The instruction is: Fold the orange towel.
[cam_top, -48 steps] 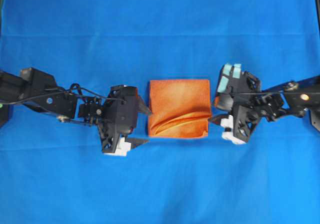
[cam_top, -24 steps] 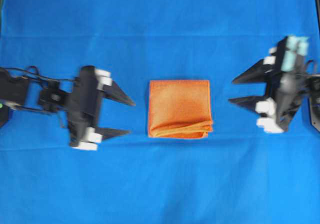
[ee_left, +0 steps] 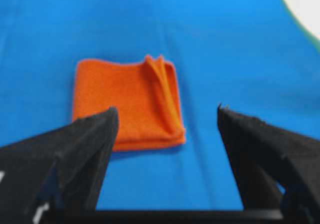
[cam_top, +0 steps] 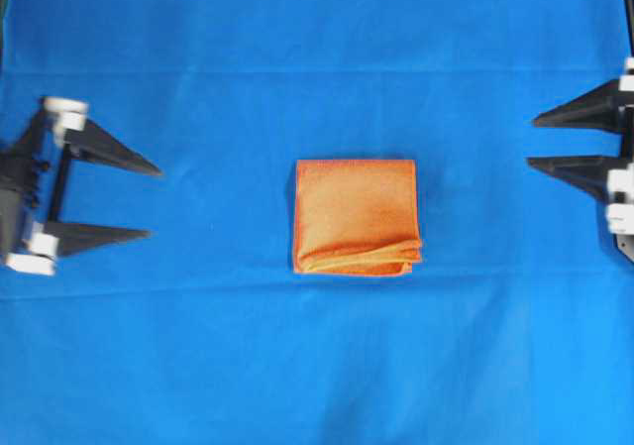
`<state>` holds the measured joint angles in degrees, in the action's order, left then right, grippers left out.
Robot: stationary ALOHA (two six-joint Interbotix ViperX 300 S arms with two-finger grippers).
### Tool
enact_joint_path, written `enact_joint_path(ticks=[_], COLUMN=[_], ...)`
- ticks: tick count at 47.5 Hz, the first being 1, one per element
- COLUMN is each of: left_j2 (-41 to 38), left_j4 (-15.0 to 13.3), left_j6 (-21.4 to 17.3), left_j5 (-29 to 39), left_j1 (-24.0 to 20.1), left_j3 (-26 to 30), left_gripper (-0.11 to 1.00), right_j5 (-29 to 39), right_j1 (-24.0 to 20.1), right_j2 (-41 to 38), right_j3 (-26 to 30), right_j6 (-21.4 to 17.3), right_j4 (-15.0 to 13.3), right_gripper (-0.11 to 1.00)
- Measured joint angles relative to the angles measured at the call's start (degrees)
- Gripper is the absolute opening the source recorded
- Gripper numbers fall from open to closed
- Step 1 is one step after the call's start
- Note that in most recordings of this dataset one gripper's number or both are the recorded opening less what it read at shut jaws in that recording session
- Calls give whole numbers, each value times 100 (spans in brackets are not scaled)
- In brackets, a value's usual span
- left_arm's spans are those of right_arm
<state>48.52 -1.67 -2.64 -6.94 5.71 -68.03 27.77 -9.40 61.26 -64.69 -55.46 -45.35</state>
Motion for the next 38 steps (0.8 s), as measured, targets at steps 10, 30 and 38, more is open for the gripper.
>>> enact_joint_path(ticks=[10, 30, 38], left_j2=[1055, 1802, 1793], left_j4=[0, 9, 0], left_j6=[-9, -9, -9], left_j5=[-9, 18, 18], left_j1=[-325, -510, -501], left_j3=[-782, -1389, -1389], left_gripper=[74, 74, 74], right_j5=[0, -492, -510], right_j1=[158, 642, 650], right_j2=[765, 984, 984], right_j3=[-642, -1090, -1090], right_j6=[-53, -114, -114], right_j4=[-62, -62, -62], right_gripper=[60, 60, 60])
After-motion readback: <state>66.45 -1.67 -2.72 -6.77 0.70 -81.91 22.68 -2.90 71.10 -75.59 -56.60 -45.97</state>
